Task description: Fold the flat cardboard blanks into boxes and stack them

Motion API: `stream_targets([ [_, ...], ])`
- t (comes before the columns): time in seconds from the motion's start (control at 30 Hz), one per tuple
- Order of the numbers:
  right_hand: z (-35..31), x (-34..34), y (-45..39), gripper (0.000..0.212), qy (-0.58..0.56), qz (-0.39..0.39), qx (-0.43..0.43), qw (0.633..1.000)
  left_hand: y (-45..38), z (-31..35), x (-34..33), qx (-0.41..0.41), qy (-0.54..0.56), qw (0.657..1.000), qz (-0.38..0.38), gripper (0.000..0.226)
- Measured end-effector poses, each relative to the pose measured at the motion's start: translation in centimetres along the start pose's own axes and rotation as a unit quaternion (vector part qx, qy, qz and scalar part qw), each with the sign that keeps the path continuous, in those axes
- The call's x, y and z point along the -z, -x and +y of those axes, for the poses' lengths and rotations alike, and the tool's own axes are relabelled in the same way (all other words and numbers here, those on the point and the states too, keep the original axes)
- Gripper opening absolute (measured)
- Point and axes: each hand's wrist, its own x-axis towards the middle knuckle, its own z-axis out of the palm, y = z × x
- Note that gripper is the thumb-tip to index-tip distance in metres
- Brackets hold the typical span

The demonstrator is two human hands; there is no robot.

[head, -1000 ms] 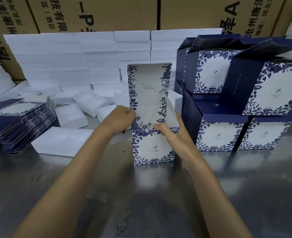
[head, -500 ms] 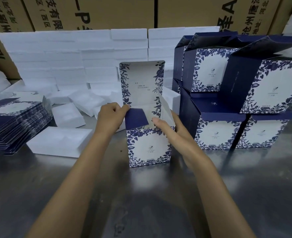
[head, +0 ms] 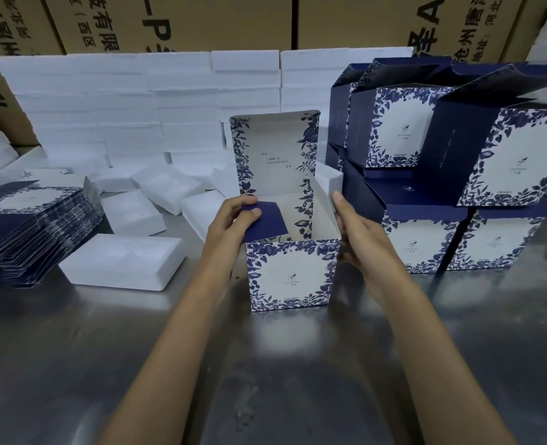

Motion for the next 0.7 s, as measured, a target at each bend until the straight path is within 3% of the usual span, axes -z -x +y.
stream_targets([
  [0.2, -1.3, 1.0, 0.0, 0.077, 0.078, -0.075, 0.014, 0.994, 0.1, 0.0, -0.2, 0.001, -0.003, 1.000, -0.008, 0.016],
  [0.33, -1.8, 1.1, 0.1, 0.033, 0.128, -0.127, 0.027, 0.983, 0.0, 0.0, -0.2, 0.009, 0.007, 1.000, -0.008, 0.017],
  [0.37, -1.9, 1.1, 0.0, 0.031, 0.142, -0.124, 0.028, 0.982, 0.0, 0.1, -0.2, 0.010, 0.006, 1.000, -0.009, 0.018],
  [0.53, -3.5, 1.6, -1.0, 0.048, 0.199, -0.130, 0.011, 0.971, 0.0, 0.1, -0.1, 0.015, 0.015, 1.000, -0.012, 0.021],
  [0.7, -3.0, 1.3, -0.7, 0.032, 0.227, -0.132, 0.039, 0.964, -0.1, 0.2, -0.1, 0.019, 0.003, 1.000, -0.012, 0.023],
])
